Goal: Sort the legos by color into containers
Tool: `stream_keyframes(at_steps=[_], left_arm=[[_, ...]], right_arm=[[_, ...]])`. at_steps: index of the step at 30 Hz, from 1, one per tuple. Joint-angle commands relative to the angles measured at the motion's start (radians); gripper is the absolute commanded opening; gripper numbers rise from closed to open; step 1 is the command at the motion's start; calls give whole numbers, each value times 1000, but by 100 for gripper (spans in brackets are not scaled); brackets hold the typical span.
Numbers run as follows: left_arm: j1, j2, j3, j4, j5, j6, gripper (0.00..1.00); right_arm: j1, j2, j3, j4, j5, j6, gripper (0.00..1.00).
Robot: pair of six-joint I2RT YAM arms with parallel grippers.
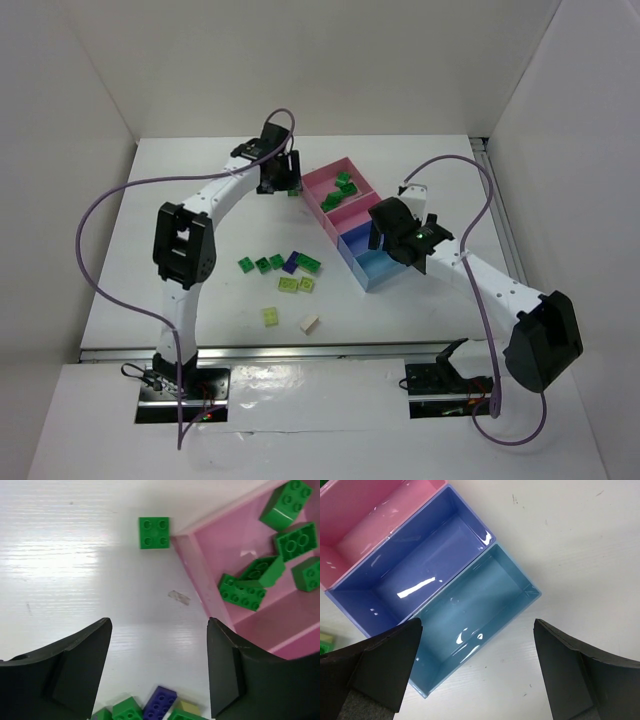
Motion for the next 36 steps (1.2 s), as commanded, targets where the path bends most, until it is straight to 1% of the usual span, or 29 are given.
stream_keyframes(at_steps=[1,7,14,18,20,23,27,28,29,32,33,35,36], left_arm=[[-6,7,-34,24,-76,39,82],[-6,127,31,4,-56,3,82],[-6,254,177,4,-69,-15,82],[-6,320,246,-28,-156,-38,82],[3,355,283,-28,-165,-49,81],[4,388,321,-63,-182,-58,76],[4,397,312,-63,-205,-78,68],[4,397,312,-63,-216,-78,65],[4,397,312,-63,-227,-78,60],[4,383,302,-63,-236,-69,51],[4,383,302,-51,-236,-47,47],[4,350,262,-28,-236,-29,42],[4,301,239,-17,-236,-17,39]], right_arm=[[1,6,-3,1,13,7,100],[1,17,6,10,3,7,100],[1,7,-3,10,3,-2,100],[1,26,6,10,-6,-2,100],[1,26,6,10,-6,-2,100],[1,35,6,10,-6,-2,100],[1,44,15,10,-6,-2,100],[1,44,15,10,-6,-2,100],[1,44,15,10,-15,-2,100],[1,63,15,10,-15,-2,100],[1,63,15,10,-24,-2,100],[1,72,15,10,-24,-2,100],[1,72,26,10,-24,-2,100]])
